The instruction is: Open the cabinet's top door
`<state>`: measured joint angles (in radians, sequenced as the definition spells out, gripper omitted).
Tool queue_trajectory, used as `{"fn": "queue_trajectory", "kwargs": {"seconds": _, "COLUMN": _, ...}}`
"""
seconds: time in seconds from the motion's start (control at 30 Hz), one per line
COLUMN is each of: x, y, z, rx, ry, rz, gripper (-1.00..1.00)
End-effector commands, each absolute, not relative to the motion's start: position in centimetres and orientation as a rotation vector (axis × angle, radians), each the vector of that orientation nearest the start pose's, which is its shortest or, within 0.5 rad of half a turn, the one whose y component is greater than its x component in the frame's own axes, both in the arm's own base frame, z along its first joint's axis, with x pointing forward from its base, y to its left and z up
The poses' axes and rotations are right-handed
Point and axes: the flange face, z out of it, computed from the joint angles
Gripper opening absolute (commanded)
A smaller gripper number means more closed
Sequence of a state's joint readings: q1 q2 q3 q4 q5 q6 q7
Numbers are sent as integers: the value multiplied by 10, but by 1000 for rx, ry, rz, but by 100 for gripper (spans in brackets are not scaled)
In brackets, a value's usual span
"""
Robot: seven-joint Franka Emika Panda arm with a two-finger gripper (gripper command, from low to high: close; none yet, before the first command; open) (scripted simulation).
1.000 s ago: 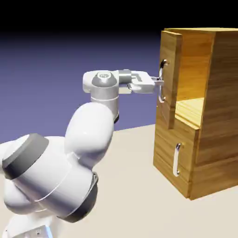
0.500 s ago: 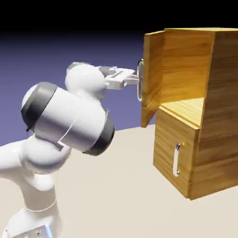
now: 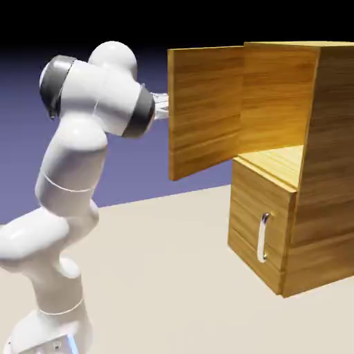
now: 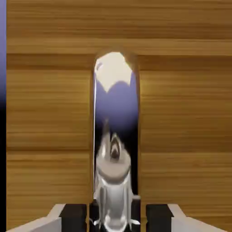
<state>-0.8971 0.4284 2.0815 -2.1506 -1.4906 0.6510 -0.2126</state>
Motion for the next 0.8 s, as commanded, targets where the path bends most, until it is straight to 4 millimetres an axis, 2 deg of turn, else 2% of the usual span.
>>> {"fn": "queue_trajectory", "kwargs": {"seconds": 0.0, "x": 335, "y": 275, "z": 535, "rx": 1338, "ry": 844, "rz": -349, "gripper": -100}}
{"fn": "queue_trajectory", "kwargs": {"seconds": 0.17, "x": 341, "y": 296, "z": 535, "rx": 1374, "ry": 792, "rz": -412, "gripper": -100}}
{"fn": "queue_trajectory", "kwargs": {"seconds": 0.5, "x": 349, "y": 319, "z": 535, "rx": 1412, "ry": 733, "rz": -481, "gripper": -100}}
{"fn": "queue_trajectory", "kwargs": {"seconds": 0.73, "x": 361, "y": 345, "z": 535, "rx": 1455, "ry": 662, "rz": -561, "gripper": -100}}
{"fn": "queue_trajectory", "kwargs": {"seconds": 0.77, "x": 361, "y": 345, "z": 535, "rx": 1455, "ry": 662, "rz": -561, "gripper": 100}}
